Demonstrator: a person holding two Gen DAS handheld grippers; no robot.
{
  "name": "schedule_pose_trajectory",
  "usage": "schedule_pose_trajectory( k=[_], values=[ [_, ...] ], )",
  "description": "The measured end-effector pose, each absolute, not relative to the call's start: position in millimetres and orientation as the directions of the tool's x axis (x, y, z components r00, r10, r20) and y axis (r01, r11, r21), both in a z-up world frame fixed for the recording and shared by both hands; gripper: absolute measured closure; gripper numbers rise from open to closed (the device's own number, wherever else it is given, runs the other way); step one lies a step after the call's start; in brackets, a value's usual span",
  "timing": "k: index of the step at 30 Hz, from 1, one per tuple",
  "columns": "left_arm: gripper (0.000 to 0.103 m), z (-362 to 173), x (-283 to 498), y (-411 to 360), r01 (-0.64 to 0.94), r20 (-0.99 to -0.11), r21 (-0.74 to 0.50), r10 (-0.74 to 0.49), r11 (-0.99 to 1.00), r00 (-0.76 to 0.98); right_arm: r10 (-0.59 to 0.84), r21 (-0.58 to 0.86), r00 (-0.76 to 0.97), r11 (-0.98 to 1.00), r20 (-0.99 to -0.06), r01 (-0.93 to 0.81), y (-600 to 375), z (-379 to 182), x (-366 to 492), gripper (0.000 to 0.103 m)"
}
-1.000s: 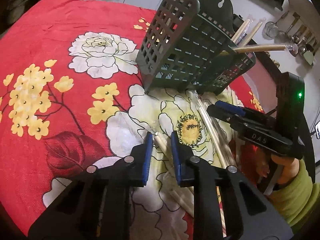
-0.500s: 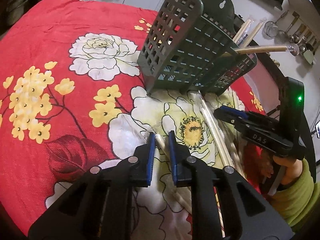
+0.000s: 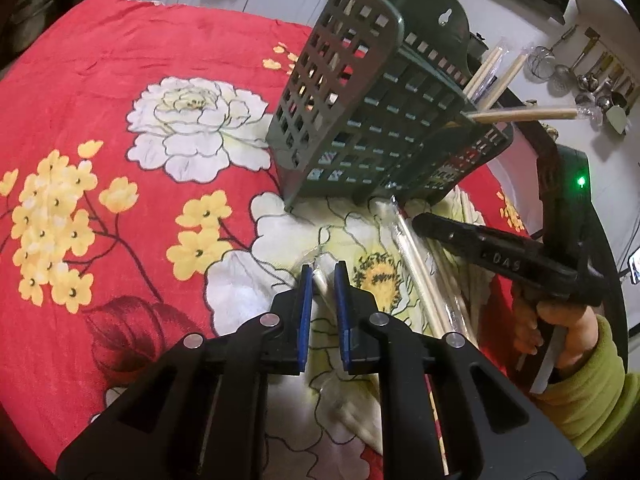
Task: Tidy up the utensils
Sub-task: 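Lift the held chopsticks with both tools and carry them above the holder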
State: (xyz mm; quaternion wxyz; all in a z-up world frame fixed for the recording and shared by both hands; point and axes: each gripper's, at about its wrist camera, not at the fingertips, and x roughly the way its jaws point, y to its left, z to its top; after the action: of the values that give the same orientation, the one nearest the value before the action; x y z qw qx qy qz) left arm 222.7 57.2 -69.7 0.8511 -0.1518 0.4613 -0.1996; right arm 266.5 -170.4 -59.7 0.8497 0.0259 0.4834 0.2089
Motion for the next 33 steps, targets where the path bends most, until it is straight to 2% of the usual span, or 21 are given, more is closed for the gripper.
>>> schedule_pose_trajectory(
  k=[6, 16, 33],
  values=[
    [0.098, -47.4, 218.5, 53.4, 0.229, -0.694, -0.438, -0.489, 0.869, 0.529, 0.454, 0.311, 0.488, 0.885, -0.745, -0.348, -180.2, -37.1, 252.5, 0.096],
    [0.1, -0.1, 207.6, 37.5, 0.301, -0.612, -0.433, -0.522, 0.85, 0.594, 0.531, 0.324, 0.593, 0.845, -0.605, -0.426, -194.6, 22.3, 213.3, 0.097],
    [0.1, 63.6, 190.3, 4.5, 0.436, -0.501, -0.366, -0.569, 0.822, 0.652, 0.512, 0.199, 0.762, 0.858, -0.396, -0.473, -208.9, 92.8, 170.7, 0.098]
  ],
)
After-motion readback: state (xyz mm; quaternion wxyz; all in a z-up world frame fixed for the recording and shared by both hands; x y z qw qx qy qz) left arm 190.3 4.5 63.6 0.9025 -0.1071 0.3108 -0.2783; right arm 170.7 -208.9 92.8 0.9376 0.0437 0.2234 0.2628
